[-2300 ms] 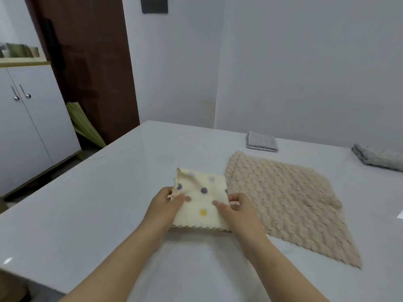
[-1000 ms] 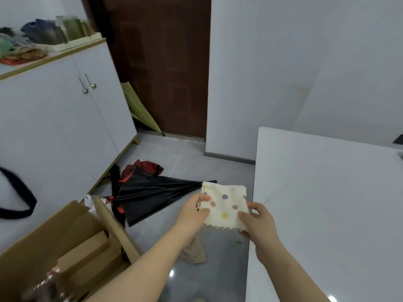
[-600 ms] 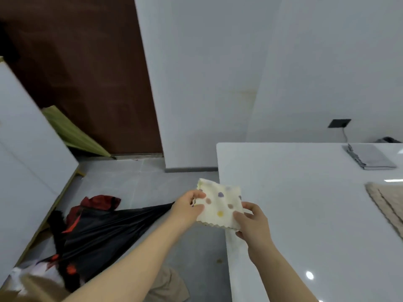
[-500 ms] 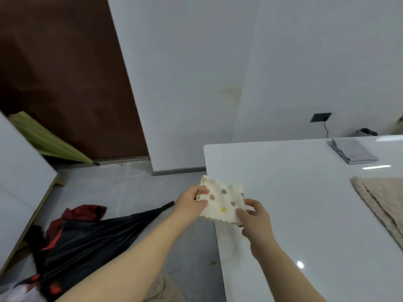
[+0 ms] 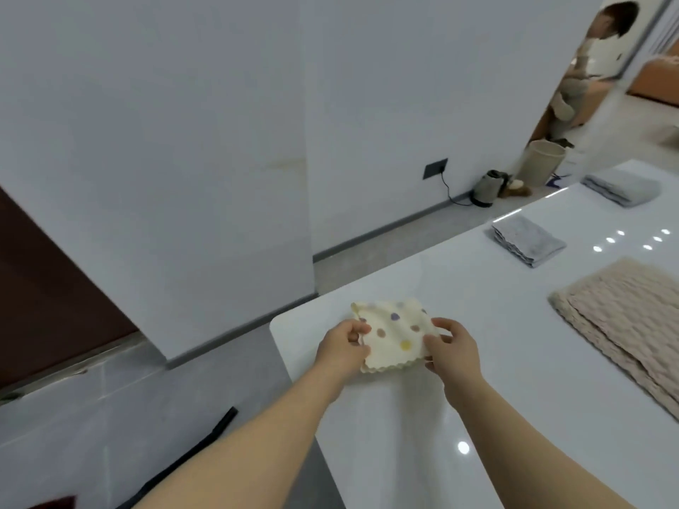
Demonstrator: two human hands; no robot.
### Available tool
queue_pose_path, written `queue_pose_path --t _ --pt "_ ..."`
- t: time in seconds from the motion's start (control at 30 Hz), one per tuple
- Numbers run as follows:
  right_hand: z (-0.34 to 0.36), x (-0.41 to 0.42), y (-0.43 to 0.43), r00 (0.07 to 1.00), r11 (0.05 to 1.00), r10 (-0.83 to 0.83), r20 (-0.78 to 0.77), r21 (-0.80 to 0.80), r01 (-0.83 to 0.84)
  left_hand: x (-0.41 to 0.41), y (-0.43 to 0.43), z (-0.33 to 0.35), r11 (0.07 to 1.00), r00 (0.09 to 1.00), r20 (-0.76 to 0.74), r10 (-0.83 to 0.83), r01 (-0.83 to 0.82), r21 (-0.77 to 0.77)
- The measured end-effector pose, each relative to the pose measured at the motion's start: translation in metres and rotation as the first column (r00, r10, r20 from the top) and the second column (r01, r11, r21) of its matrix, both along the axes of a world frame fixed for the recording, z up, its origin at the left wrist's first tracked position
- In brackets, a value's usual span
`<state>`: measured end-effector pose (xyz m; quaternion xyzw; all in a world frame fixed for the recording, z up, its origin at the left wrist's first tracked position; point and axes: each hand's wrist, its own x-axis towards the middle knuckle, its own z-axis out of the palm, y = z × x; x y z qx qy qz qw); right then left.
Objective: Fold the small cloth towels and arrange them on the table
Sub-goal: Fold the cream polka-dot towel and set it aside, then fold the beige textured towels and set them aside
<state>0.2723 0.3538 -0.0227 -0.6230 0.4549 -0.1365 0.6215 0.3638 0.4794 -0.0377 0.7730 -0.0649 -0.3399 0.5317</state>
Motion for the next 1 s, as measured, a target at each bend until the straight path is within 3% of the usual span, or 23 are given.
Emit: queue_pose_path --t 0.23,0.57,0.73,1.0 --pt "-0.018 0.044 -0.034 0.998 0.997 -0.060 0.015 0.043 0.059 0.043 -0.033 -0.017 1.000 0.992 -0.124 -0.028 0.027 -0.010" --pt "-0.022 0.041 -0.035 1.000 1.000 0.008 0.000 0.017 -0.008 0.027 -0.036 -0.010 0.973 0.990 0.042 -0.133 0.122 0.195" --pt "-0.019 -0.002 -0.029 0.998 0.997 0.070 -0.002 0.013 -0.070 -0.021 -0.030 0.007 0.983 0.987 0.158 -0.009 -0.020 0.184" --pt "-0.016 -0.146 -0.028 0.967 0.967 0.255 -0.023 0.002 -0.255 -0.179 -0.019 0.023 0.980 0.968 0.181 0.174 -0.189 0.066"
